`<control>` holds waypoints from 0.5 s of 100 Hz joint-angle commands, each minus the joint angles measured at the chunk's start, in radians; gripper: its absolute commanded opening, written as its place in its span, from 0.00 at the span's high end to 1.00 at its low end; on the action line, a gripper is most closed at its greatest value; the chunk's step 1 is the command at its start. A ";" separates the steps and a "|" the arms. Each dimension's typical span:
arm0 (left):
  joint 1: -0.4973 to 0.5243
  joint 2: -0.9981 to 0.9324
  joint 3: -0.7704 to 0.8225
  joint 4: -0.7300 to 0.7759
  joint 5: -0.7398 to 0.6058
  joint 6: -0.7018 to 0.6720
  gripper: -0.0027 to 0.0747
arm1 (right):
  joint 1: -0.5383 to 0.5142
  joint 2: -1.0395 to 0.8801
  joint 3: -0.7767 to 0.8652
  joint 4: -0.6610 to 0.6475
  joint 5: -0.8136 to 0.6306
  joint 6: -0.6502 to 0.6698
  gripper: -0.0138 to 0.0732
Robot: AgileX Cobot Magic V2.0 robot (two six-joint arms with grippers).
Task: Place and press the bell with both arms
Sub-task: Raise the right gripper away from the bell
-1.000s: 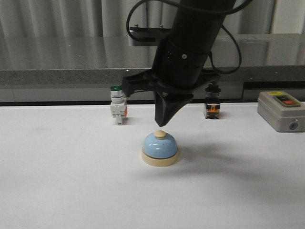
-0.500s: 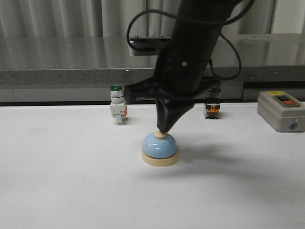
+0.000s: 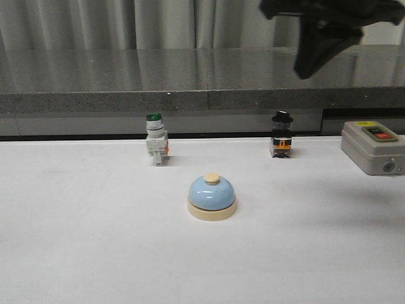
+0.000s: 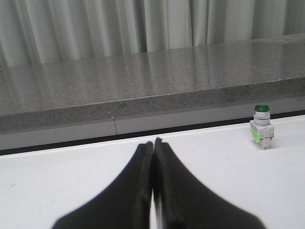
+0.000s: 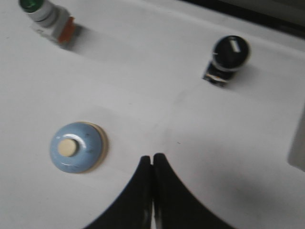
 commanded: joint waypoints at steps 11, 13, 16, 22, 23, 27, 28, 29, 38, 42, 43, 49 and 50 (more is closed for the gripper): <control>0.000 -0.027 0.040 -0.010 -0.089 -0.009 0.99 | -0.137 -0.211 0.138 -0.013 -0.067 -0.013 0.91; 0.000 -0.027 0.040 -0.010 -0.089 -0.009 0.99 | -0.148 -0.231 0.151 -0.013 -0.075 -0.013 0.91; 0.000 -0.027 0.040 -0.010 -0.089 -0.009 0.99 | -0.162 -0.258 0.184 -0.013 -0.087 -0.013 0.91; 0.000 -0.027 0.040 -0.010 -0.089 -0.009 0.99 | -0.185 -0.322 0.241 -0.013 -0.117 -0.013 0.91; 0.000 -0.027 0.040 -0.010 -0.089 -0.009 0.99 | -0.190 -0.330 0.255 -0.013 -0.120 -0.013 0.91; 0.000 -0.027 0.040 -0.010 -0.089 -0.009 0.99 | -0.201 -0.376 0.291 -0.013 -0.141 -0.013 0.91; 0.000 -0.027 0.040 -0.010 -0.089 -0.009 0.99 | -0.203 -0.384 0.306 -0.013 -0.149 -0.013 0.91; 0.000 -0.027 0.040 -0.010 -0.089 -0.009 0.99 | -0.204 -0.399 0.314 -0.013 -0.152 -0.013 0.91; 0.000 -0.027 0.040 -0.010 -0.089 -0.009 0.99 | -0.214 -0.508 0.410 -0.013 -0.190 -0.013 0.91; 0.000 -0.027 0.040 -0.010 -0.089 -0.009 0.99 | -0.214 -0.552 0.452 -0.013 -0.200 -0.013 0.91; 0.000 -0.027 0.040 -0.010 -0.089 -0.009 0.99 | -0.214 -0.569 0.460 -0.013 -0.204 -0.013 0.91; 0.000 -0.027 0.040 -0.010 -0.089 -0.009 0.99 | -0.214 -0.641 0.520 -0.013 -0.217 -0.013 0.91; 0.000 -0.027 0.040 -0.010 -0.089 -0.009 0.99 | -0.214 -0.659 0.526 -0.013 -0.220 -0.013 0.91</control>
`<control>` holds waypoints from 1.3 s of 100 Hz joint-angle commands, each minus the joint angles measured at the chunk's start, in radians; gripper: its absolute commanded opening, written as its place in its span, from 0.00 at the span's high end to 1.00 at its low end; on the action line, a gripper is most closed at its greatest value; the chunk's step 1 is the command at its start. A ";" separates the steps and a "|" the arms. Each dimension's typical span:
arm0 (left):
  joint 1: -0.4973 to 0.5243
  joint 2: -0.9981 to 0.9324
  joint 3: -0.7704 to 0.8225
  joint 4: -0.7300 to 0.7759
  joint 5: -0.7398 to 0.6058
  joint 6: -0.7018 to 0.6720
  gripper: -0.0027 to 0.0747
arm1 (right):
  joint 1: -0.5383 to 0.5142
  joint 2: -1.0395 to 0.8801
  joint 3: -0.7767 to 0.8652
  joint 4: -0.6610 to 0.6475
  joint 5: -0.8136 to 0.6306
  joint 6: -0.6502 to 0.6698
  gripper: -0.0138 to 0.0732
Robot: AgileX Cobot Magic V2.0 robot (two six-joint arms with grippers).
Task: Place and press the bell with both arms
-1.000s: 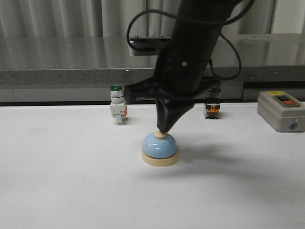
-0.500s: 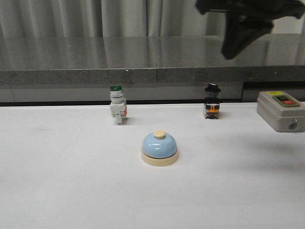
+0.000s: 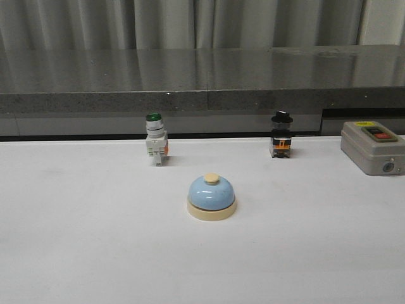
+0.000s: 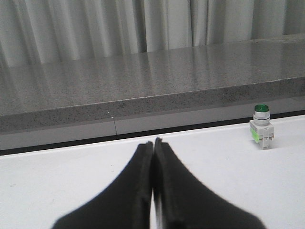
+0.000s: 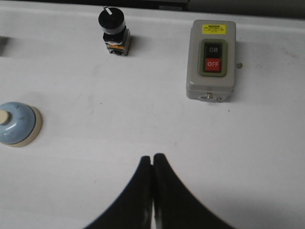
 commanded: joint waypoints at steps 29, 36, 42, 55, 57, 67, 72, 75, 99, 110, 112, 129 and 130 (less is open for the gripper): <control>0.000 -0.027 0.040 -0.010 -0.089 -0.009 0.99 | -0.007 -0.427 0.200 -0.001 -0.070 -0.013 0.91; 0.000 -0.027 0.040 -0.010 -0.089 -0.009 0.99 | -0.007 -0.464 0.202 -0.001 -0.061 -0.013 0.91; 0.000 -0.027 0.040 -0.010 -0.089 -0.009 0.99 | -0.007 -0.484 0.202 -0.001 -0.062 -0.013 0.91; 0.000 -0.027 0.040 -0.010 -0.089 -0.009 0.99 | -0.007 -0.492 0.202 -0.001 -0.062 -0.013 0.91; 0.000 -0.027 0.040 -0.010 -0.089 -0.009 0.99 | -0.007 -0.491 0.202 -0.001 -0.062 -0.013 0.91; 0.000 -0.027 0.040 -0.010 -0.089 -0.009 0.99 | -0.007 -0.491 0.202 -0.001 -0.062 -0.013 0.91; 0.000 -0.027 0.040 -0.010 -0.089 -0.009 0.99 | -0.007 -0.491 0.202 -0.001 -0.062 -0.013 0.91; 0.000 -0.027 0.040 -0.010 -0.089 -0.009 0.99 | -0.007 -0.491 0.202 -0.001 -0.062 -0.013 0.91; 0.000 -0.027 0.040 -0.010 -0.089 -0.009 0.99 | -0.007 -0.494 0.206 -0.003 -0.069 -0.013 0.91; 0.000 -0.027 0.040 -0.010 -0.089 -0.009 0.99 | -0.007 -0.547 0.243 -0.021 -0.158 -0.013 0.91; 0.000 -0.027 0.040 -0.010 -0.089 -0.009 0.99 | -0.007 -0.562 0.256 -0.021 -0.182 -0.013 0.91; 0.000 -0.027 0.040 -0.010 -0.089 -0.009 0.99 | -0.007 -0.708 0.401 -0.021 -0.380 -0.013 0.91; 0.000 -0.027 0.040 -0.010 -0.089 -0.009 0.99 | -0.007 -0.715 0.407 -0.021 -0.394 -0.013 0.91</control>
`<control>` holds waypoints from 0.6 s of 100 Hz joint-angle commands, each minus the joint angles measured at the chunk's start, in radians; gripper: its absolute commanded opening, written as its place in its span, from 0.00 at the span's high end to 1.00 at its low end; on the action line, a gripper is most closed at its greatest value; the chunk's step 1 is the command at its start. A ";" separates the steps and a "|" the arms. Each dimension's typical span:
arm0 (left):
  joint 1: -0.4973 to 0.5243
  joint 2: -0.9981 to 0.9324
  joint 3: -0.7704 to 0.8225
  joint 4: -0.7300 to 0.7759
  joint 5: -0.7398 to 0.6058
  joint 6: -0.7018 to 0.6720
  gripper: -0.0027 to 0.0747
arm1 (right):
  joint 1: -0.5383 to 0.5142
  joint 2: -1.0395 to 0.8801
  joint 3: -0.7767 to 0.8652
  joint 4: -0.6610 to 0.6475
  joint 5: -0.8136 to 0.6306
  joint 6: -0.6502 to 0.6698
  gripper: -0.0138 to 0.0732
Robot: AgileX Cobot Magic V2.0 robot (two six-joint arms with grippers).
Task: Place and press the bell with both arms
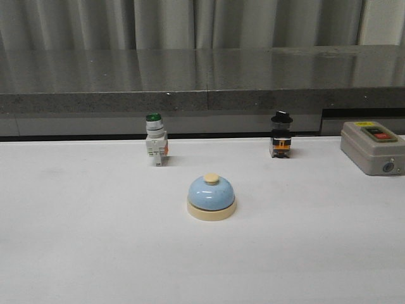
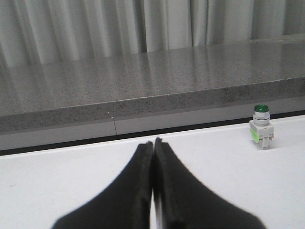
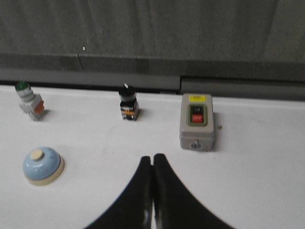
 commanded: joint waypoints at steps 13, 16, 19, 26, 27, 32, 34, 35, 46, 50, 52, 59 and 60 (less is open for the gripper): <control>0.000 -0.027 0.040 -0.010 -0.089 -0.009 0.99 | -0.007 -0.192 0.166 -0.012 -0.289 -0.013 0.91; 0.000 -0.027 0.040 -0.010 -0.089 -0.009 0.99 | -0.007 -0.219 0.191 -0.012 -0.306 -0.013 0.91; 0.000 -0.027 0.040 -0.010 -0.089 -0.009 0.99 | -0.007 -0.250 0.214 -0.012 -0.325 -0.013 0.91; 0.000 -0.027 0.040 -0.010 -0.089 -0.009 0.99 | -0.009 -0.312 0.268 -0.012 -0.345 -0.013 0.91; 0.000 -0.027 0.040 -0.010 -0.089 -0.009 0.99 | -0.011 -0.318 0.278 -0.012 -0.346 -0.013 0.91; 0.000 -0.027 0.040 -0.010 -0.089 -0.009 0.99 | -0.022 -0.357 0.309 -0.012 -0.347 -0.013 0.91; 0.000 -0.027 0.040 -0.010 -0.089 -0.009 0.99 | -0.027 -0.373 0.321 -0.012 -0.348 -0.013 0.91; 0.000 -0.027 0.040 -0.010 -0.089 -0.009 0.99 | -0.029 -0.378 0.326 -0.012 -0.348 -0.013 0.91; 0.000 -0.027 0.040 -0.010 -0.089 -0.009 0.99 | -0.064 -0.387 0.376 -0.012 -0.367 -0.013 0.91; 0.000 -0.027 0.040 -0.010 -0.089 -0.009 0.99 | -0.075 -0.387 0.388 -0.012 -0.378 -0.013 0.91; 0.000 -0.027 0.040 -0.010 -0.089 -0.009 0.99 | -0.080 -0.387 0.396 -0.012 -0.378 -0.013 0.91; 0.000 -0.027 0.040 -0.010 -0.089 -0.009 0.99 | -0.094 -0.388 0.422 -0.012 -0.416 -0.013 0.91; 0.000 -0.027 0.040 -0.010 -0.089 -0.009 0.99 | -0.096 -0.388 0.428 -0.012 -0.420 -0.013 0.91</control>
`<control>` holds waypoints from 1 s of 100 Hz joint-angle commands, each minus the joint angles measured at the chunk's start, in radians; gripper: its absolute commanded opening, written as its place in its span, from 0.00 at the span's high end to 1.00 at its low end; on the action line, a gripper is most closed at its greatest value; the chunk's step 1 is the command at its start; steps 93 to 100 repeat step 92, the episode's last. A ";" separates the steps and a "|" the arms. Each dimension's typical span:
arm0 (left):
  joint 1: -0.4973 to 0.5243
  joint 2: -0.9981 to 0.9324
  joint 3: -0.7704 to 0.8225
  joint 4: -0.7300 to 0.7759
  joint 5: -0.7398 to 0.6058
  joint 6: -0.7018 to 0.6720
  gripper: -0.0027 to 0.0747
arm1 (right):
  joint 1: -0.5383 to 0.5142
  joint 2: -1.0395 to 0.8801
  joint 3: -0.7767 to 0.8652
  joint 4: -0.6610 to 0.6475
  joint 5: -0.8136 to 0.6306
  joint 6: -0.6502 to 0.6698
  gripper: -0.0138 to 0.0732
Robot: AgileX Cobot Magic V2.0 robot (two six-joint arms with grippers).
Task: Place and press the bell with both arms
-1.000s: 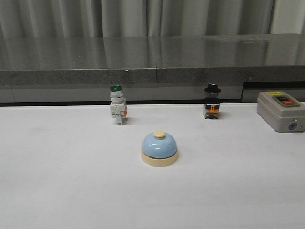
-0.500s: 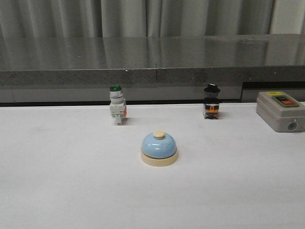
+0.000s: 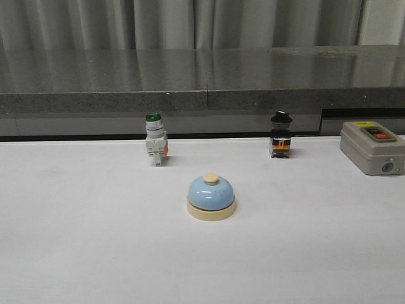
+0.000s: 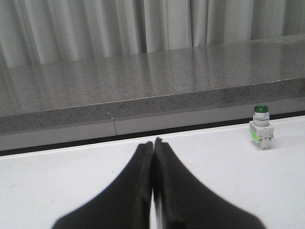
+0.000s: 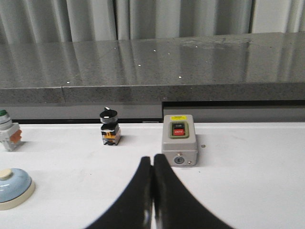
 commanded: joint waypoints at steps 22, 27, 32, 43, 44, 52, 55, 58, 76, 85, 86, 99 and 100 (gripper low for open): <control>0.000 -0.027 0.040 -0.010 -0.089 -0.009 0.99 | -0.026 -0.016 0.002 -0.011 -0.132 -0.013 0.91; 0.000 -0.027 0.040 -0.010 -0.089 -0.009 0.99 | -0.026 -0.016 0.002 -0.011 -0.132 -0.013 0.91; 0.000 -0.027 0.040 -0.010 -0.089 -0.009 0.99 | -0.026 -0.016 0.002 -0.011 -0.132 -0.013 0.91; 0.000 -0.027 0.040 -0.010 -0.089 -0.009 0.99 | -0.026 -0.016 0.002 -0.011 -0.132 -0.013 0.91; 0.000 -0.027 0.040 -0.010 -0.089 -0.009 0.99 | -0.026 -0.016 0.002 -0.011 -0.132 -0.013 0.91; 0.000 -0.027 0.040 -0.010 -0.089 -0.009 0.99 | -0.026 -0.016 0.002 -0.011 -0.132 -0.013 0.91; 0.000 -0.027 0.040 -0.010 -0.089 -0.009 0.99 | -0.026 -0.016 0.002 -0.011 -0.132 -0.013 0.91; 0.000 -0.027 0.040 -0.010 -0.089 -0.009 0.99 | -0.026 -0.016 0.002 -0.011 -0.132 -0.013 0.91; 0.000 -0.027 0.040 -0.010 -0.089 -0.009 0.99 | -0.026 -0.016 0.002 -0.011 -0.132 -0.013 0.91; 0.000 -0.027 0.040 -0.010 -0.089 -0.009 0.99 | -0.026 -0.016 0.002 -0.011 -0.132 -0.013 0.91; 0.000 -0.027 0.040 -0.010 -0.089 -0.009 0.99 | -0.026 -0.016 0.002 -0.011 -0.132 -0.013 0.91; 0.000 -0.027 0.040 -0.010 -0.089 -0.009 0.99 | -0.026 -0.016 0.002 -0.011 -0.132 -0.013 0.91; 0.000 -0.027 0.040 -0.010 -0.089 -0.009 0.99 | -0.026 -0.016 0.002 -0.011 -0.132 -0.013 0.91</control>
